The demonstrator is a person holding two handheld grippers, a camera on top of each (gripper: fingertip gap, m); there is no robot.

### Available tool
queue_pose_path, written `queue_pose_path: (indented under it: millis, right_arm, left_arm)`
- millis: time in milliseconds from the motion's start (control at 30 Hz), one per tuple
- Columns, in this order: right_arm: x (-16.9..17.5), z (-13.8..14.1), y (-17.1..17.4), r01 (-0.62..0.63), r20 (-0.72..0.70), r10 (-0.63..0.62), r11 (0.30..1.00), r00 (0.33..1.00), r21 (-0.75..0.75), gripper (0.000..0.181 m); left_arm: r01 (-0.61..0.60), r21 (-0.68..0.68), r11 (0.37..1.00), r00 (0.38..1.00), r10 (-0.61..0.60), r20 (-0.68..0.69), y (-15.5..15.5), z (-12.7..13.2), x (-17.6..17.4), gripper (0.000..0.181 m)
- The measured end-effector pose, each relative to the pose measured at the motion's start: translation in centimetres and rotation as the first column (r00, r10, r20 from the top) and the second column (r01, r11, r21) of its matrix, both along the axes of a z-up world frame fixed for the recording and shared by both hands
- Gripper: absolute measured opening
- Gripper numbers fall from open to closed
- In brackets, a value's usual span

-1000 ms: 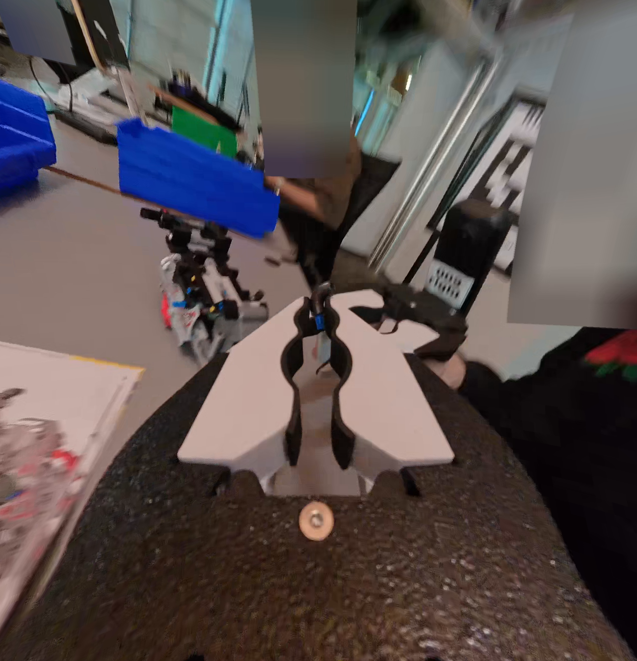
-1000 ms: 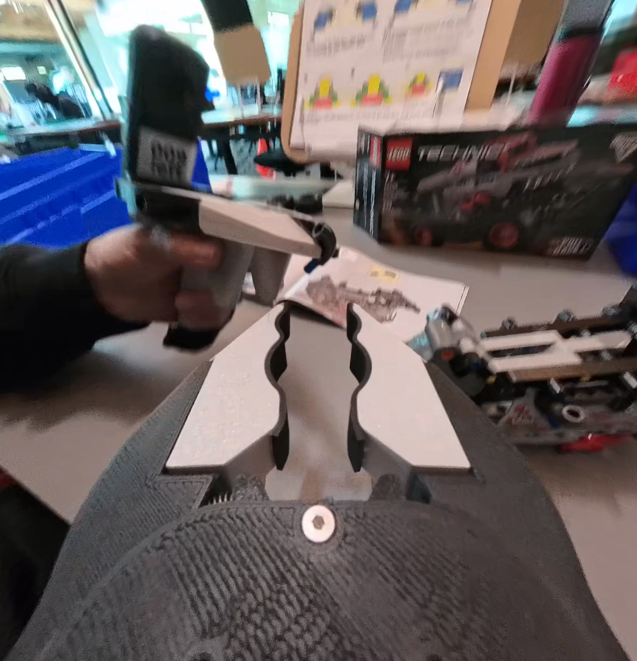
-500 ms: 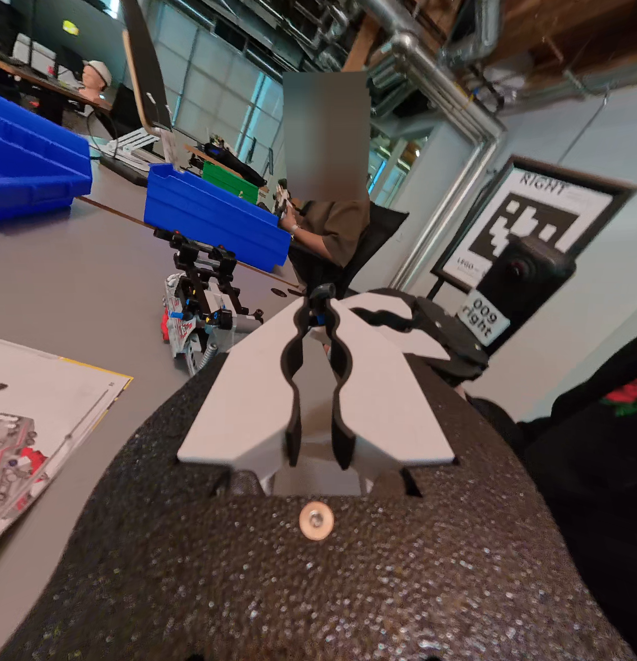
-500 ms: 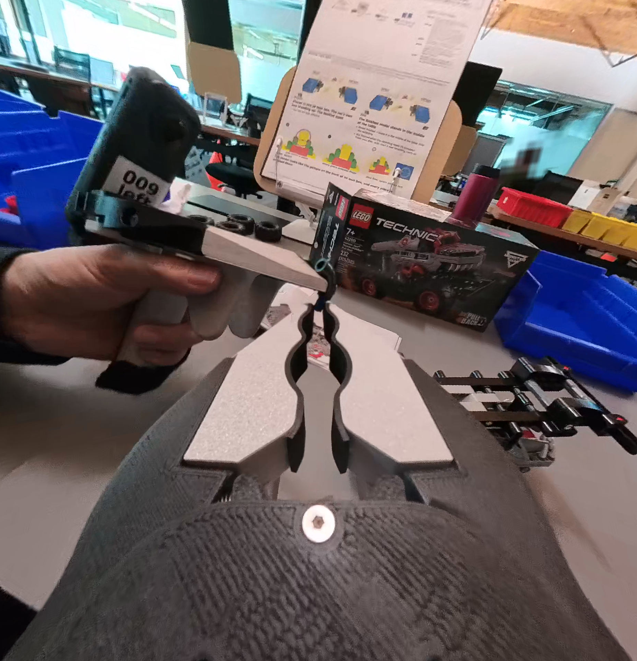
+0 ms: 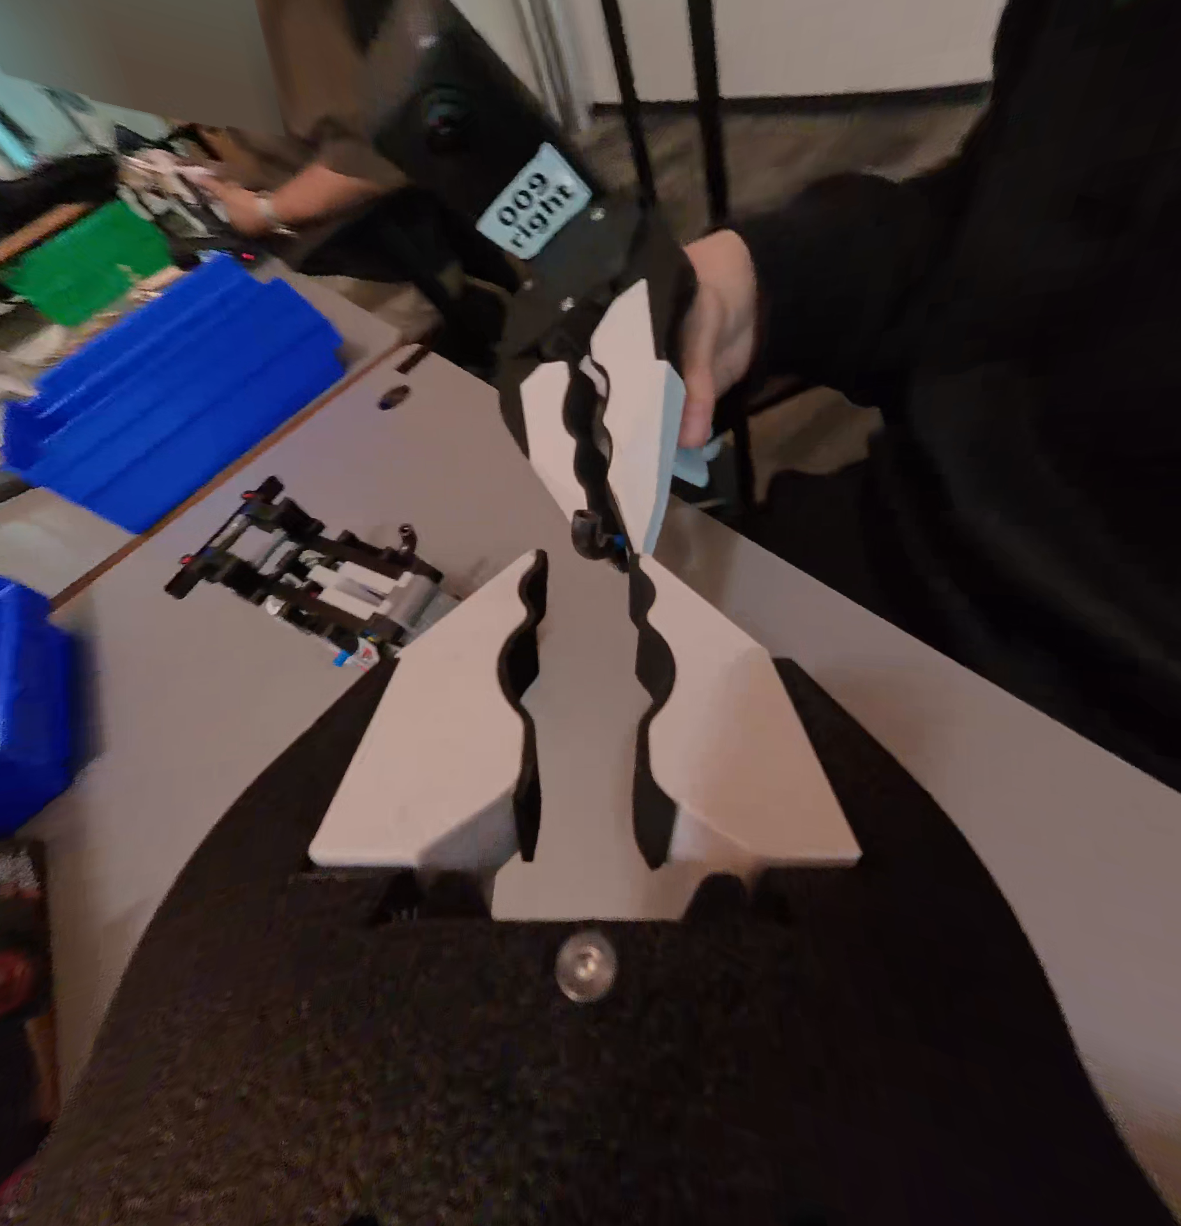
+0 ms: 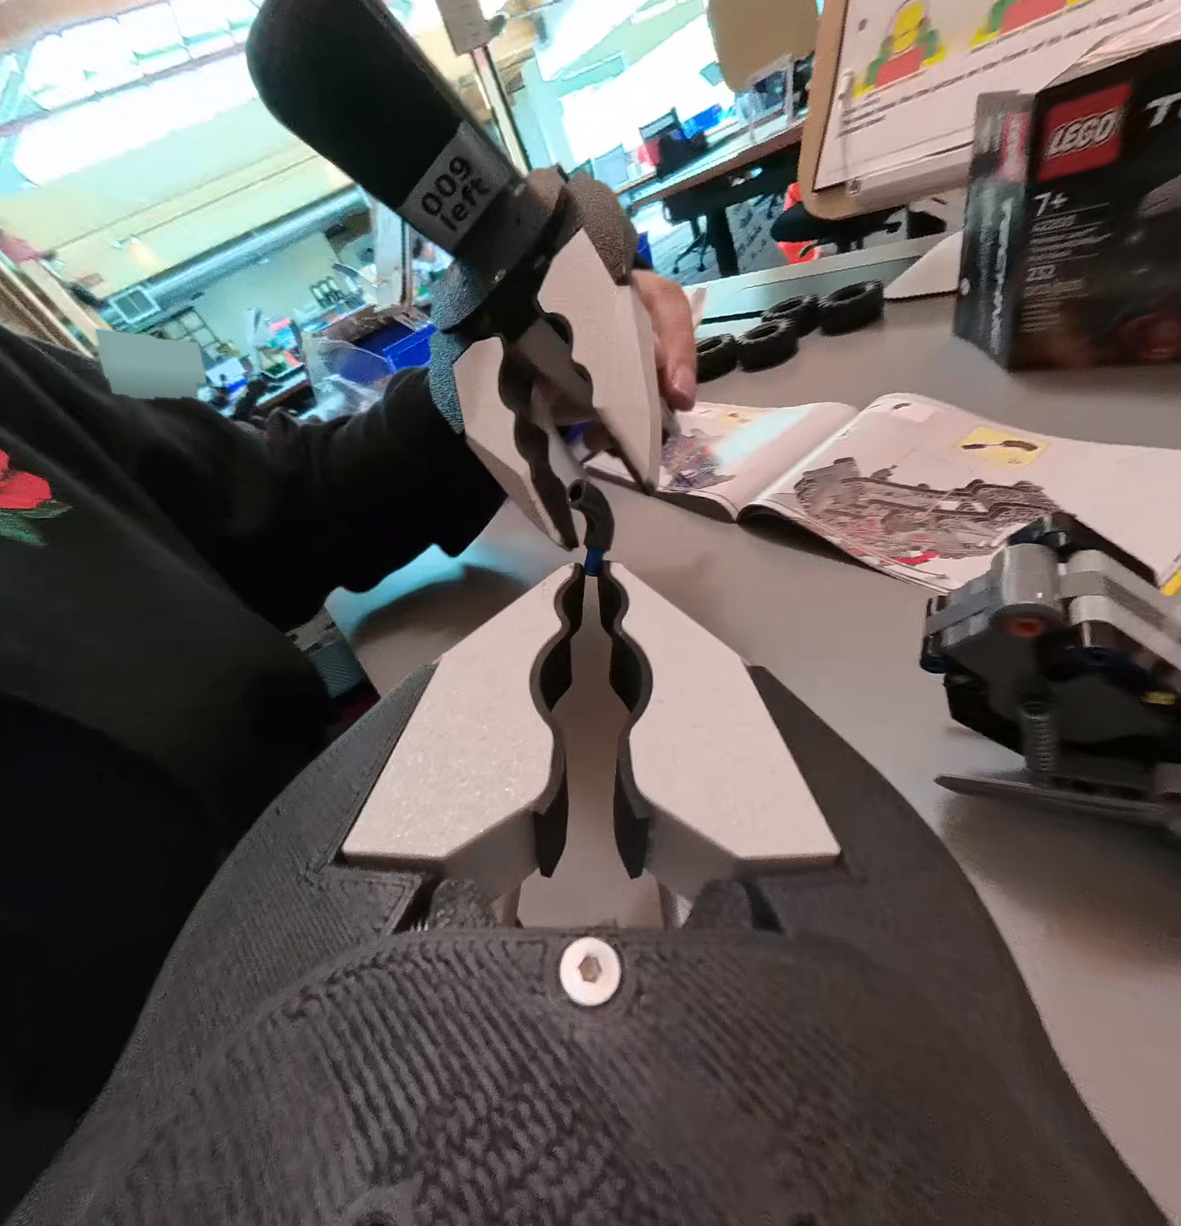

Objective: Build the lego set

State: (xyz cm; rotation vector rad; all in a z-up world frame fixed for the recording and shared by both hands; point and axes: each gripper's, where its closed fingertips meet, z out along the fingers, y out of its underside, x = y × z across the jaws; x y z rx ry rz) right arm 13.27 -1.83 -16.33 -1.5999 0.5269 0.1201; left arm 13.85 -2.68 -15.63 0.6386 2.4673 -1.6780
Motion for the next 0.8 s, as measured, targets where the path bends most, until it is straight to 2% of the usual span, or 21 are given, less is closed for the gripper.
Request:
queue_pose_path:
  millis: [100, 167, 233, 533, 633, 733, 800]
  right_arm:
    - [-0.4, -0.5, 0.2, -0.028, 0.002, 0.028, 0.999, 1.0, -0.036, 0.003]
    - [-0.7, -0.6, 0.2, -0.051, -0.012, 0.05, 0.998, 0.999, -0.038, 0.003]
    - [-0.8, -1.0, 0.3, -0.06, -0.019, 0.059, 0.997, 0.998, -0.057, 0.003]
    - [-1.7, -1.7, 1.0, -0.126, -0.018, 0.125, 0.987, 0.992, -0.097, 0.003]
    - [-0.7, -1.6, 0.5, -0.039, 0.093, 0.052, 0.99, 0.994, -0.138, 0.006]
    - [1.0, -1.4, -0.4, 0.122, 0.273, -0.061, 0.97, 0.96, -0.209, 0.01]
    - [1.6, -1.3, -0.6, 0.176, 0.324, -0.096, 0.957, 0.941, -0.229, 0.006]
  left_arm:
    - [0.064, 0.034, 0.997, 0.998, -0.064, 0.014, -0.1, -0.3, -0.5, 0.005]
    - [0.093, 0.024, 0.995, 0.996, -0.092, -0.02, -0.1, -0.1, -1.0, 0.005]
    - [0.127, 0.012, 0.992, 0.989, -0.125, -0.081, 0.0, 0.2, -1.6, 0.016]
    - [0.163, 0.076, 0.984, 0.977, -0.151, -0.149, 0.2, -0.7, -2.1, 0.007]
    - [0.078, 0.06, 0.995, 0.979, -0.065, -0.195, -0.2, -0.6, -1.0, 0.005]
    - [-0.043, -0.007, 0.999, 0.96, 0.039, -0.276, -0.6, -0.1, 0.6, 0.005]
    - [-0.1, -0.051, 0.994, 0.95, 0.08, -0.302, -0.8, 0.1, 1.3, 0.005]
